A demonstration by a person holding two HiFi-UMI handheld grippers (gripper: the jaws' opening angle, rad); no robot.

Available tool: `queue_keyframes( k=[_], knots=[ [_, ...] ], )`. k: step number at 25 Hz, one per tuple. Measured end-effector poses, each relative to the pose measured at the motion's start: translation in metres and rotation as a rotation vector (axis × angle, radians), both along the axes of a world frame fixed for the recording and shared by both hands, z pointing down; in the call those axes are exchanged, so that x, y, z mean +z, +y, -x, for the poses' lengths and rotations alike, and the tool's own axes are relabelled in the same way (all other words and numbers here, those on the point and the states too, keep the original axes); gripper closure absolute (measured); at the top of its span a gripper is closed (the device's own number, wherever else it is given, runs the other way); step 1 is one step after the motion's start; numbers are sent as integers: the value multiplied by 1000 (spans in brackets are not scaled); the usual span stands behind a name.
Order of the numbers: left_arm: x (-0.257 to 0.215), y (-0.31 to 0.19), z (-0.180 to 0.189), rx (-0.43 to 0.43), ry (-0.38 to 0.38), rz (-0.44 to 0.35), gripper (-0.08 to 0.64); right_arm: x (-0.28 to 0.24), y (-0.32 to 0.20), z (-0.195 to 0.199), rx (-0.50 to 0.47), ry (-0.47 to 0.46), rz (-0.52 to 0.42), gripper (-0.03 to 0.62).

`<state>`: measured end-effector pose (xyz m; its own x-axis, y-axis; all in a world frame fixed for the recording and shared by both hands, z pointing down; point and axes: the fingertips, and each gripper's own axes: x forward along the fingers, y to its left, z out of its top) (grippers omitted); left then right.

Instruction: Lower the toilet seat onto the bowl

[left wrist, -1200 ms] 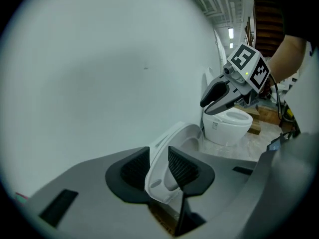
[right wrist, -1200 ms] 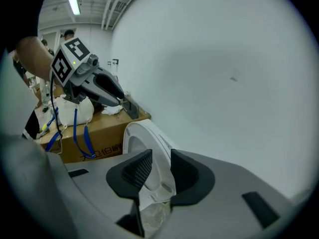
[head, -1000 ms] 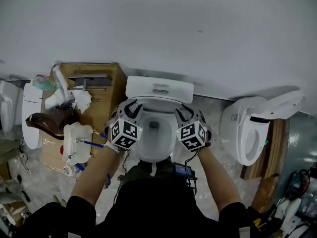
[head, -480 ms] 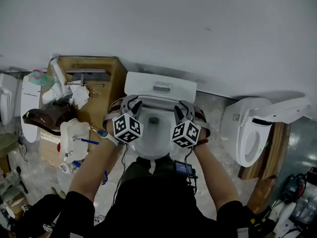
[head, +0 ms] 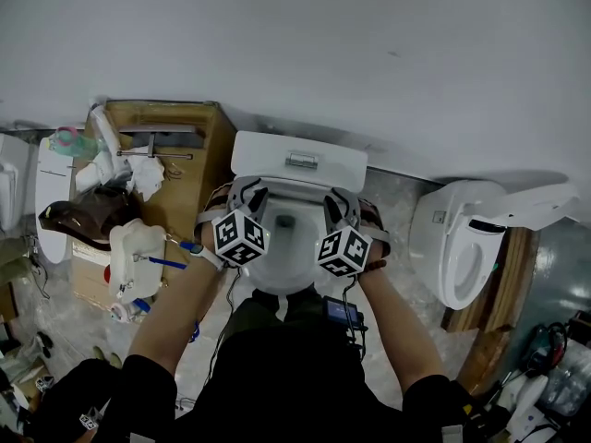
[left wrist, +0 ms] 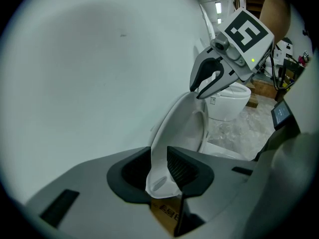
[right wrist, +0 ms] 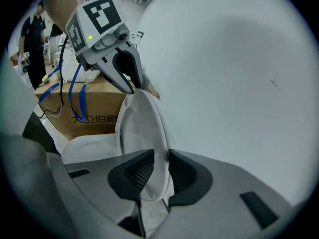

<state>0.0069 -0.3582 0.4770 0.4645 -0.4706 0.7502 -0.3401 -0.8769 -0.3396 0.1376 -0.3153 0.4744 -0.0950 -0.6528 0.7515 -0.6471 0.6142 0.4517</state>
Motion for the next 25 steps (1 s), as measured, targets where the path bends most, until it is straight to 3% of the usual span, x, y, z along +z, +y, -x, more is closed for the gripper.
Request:
queue_keyframes(
  k=[17, 25],
  knots=[
    [2, 7, 2, 2, 19, 28, 451, -1, 11, 5, 31, 7, 3, 491],
    [-2, 27, 16, -53, 99, 87, 494, -3, 29, 11, 46, -16, 21, 526]
  ],
)
